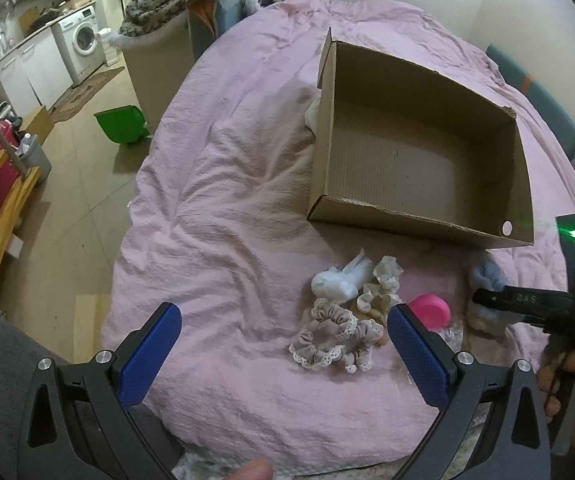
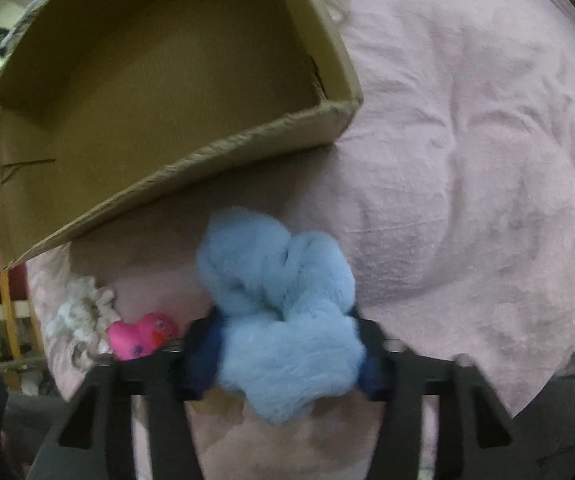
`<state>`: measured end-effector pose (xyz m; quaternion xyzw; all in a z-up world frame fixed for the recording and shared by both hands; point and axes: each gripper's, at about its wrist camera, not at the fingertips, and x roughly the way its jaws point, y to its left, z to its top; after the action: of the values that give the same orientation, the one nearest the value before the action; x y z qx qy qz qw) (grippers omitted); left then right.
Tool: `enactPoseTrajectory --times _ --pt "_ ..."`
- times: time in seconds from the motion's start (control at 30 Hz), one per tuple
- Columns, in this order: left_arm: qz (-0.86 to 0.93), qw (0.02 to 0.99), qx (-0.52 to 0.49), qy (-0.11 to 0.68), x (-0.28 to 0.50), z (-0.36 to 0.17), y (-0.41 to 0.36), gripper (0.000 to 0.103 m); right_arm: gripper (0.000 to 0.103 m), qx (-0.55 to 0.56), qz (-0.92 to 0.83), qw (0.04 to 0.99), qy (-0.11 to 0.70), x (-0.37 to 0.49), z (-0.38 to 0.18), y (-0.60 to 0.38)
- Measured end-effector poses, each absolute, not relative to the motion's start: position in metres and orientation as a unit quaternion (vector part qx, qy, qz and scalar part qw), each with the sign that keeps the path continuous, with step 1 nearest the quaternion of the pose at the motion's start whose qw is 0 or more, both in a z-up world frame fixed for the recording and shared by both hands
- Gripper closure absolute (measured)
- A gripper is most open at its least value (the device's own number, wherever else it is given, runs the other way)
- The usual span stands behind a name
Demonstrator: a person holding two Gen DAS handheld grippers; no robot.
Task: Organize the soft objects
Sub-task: 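Grasp the light-blue fluffy towel with the right tool while the left tool grasps the lace scrunchie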
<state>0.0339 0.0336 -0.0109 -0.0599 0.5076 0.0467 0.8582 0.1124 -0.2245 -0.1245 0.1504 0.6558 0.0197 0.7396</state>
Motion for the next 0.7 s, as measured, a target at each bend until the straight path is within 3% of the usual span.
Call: enactPoseTrajectory --times 0.1,0.27,0.37,0.43,0.7 --pt "0.049 0.856 -0.062 0.51 0.035 -0.012 0.034 0.0 0.072 0.156 0.033 0.743 0.65 0.107 -0.113 -0.23" --pt "0.049 0.846 -0.087 0.523 0.042 -0.017 0.042 0.001 0.073 0.18 0.067 0.763 0.617 0.092 -0.073 -0.233" --pt "0.04 0.838 -0.096 0.535 0.051 -0.017 0.044 0.012 0.073 0.207 0.105 0.772 0.592 0.085 -0.058 -0.239" --pt "0.038 0.833 -0.097 0.543 0.057 -0.017 0.044 0.013 0.073 0.216 0.123 0.775 0.581 0.078 -0.053 -0.236" --pt "-0.016 0.762 -0.102 0.639 0.078 -0.065 0.025 0.013 0.072 0.238 0.129 0.777 0.568 0.07 -0.06 -0.25"
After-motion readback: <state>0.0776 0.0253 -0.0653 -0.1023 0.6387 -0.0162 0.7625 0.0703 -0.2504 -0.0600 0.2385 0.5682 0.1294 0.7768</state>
